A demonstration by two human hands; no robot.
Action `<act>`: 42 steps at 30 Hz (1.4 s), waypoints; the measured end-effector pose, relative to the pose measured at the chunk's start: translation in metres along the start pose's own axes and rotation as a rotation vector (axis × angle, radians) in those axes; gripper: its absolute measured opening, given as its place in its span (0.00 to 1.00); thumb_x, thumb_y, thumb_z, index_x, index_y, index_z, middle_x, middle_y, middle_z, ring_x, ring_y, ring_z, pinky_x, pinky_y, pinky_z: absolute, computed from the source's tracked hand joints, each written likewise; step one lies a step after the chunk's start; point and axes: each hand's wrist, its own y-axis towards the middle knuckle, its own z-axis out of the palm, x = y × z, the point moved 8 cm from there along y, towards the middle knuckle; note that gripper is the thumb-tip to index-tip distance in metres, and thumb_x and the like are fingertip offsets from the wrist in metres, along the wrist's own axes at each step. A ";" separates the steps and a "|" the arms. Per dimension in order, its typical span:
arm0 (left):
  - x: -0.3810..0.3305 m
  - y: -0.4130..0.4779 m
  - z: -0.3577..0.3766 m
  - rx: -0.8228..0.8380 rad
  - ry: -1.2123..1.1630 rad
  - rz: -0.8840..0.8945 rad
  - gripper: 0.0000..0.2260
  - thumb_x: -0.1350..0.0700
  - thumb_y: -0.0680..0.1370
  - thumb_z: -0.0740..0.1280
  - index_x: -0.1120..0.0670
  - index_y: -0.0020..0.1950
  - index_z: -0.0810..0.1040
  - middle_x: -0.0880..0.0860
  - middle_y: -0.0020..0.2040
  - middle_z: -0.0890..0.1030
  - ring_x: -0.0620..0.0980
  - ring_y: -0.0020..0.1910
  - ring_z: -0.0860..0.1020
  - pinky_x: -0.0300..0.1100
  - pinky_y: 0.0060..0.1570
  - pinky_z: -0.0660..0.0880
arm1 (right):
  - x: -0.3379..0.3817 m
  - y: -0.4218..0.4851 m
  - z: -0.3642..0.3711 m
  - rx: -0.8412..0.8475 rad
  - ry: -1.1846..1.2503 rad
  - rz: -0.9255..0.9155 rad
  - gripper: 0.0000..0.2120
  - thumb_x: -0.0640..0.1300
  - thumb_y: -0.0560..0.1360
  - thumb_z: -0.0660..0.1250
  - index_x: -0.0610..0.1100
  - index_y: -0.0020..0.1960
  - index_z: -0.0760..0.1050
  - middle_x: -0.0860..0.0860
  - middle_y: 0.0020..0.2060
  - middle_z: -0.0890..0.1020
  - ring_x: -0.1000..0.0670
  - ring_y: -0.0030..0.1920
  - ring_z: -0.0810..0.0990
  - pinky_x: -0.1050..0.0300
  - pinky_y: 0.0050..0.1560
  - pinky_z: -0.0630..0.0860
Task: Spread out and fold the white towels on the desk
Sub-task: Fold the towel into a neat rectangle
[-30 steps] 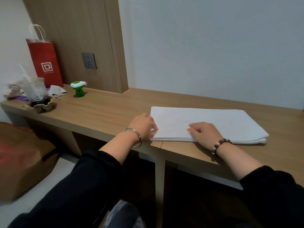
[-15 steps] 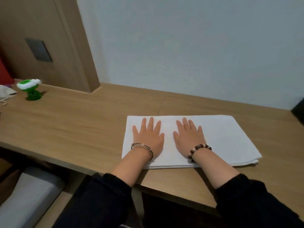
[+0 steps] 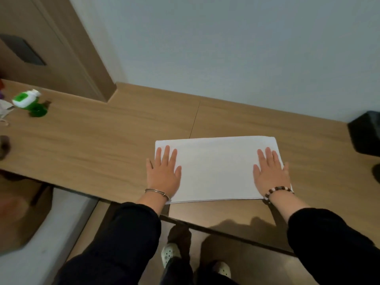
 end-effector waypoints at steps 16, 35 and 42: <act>-0.017 0.085 -0.051 0.154 -0.138 0.098 0.19 0.54 0.77 0.65 0.50 0.67 0.69 0.52 0.64 0.72 0.53 0.64 0.69 0.47 0.60 0.68 | 0.120 0.064 -0.063 -0.008 -0.002 -0.398 0.19 0.38 0.75 0.61 0.43 0.65 0.67 0.45 0.62 0.71 0.44 0.61 0.68 0.54 0.59 0.64; 0.124 0.040 -0.074 0.274 -0.003 -0.137 0.04 0.55 0.77 0.61 0.49 0.51 0.74 0.52 0.50 0.79 0.54 0.44 0.75 0.42 0.39 0.68 | 0.267 0.065 -0.081 0.546 -0.230 -0.705 0.10 0.38 0.69 0.66 0.43 0.50 0.75 0.45 0.44 0.80 0.48 0.37 0.77 0.62 0.28 0.70; 0.293 -0.094 -0.088 0.205 -0.015 -0.437 0.05 0.60 0.73 0.60 0.51 0.46 0.71 0.52 0.47 0.78 0.55 0.46 0.76 0.45 0.39 0.71 | 0.416 -0.027 -0.093 0.323 -0.380 -0.899 0.05 0.41 0.74 0.63 0.40 0.42 0.75 0.46 0.35 0.79 0.48 0.30 0.74 0.62 0.28 0.68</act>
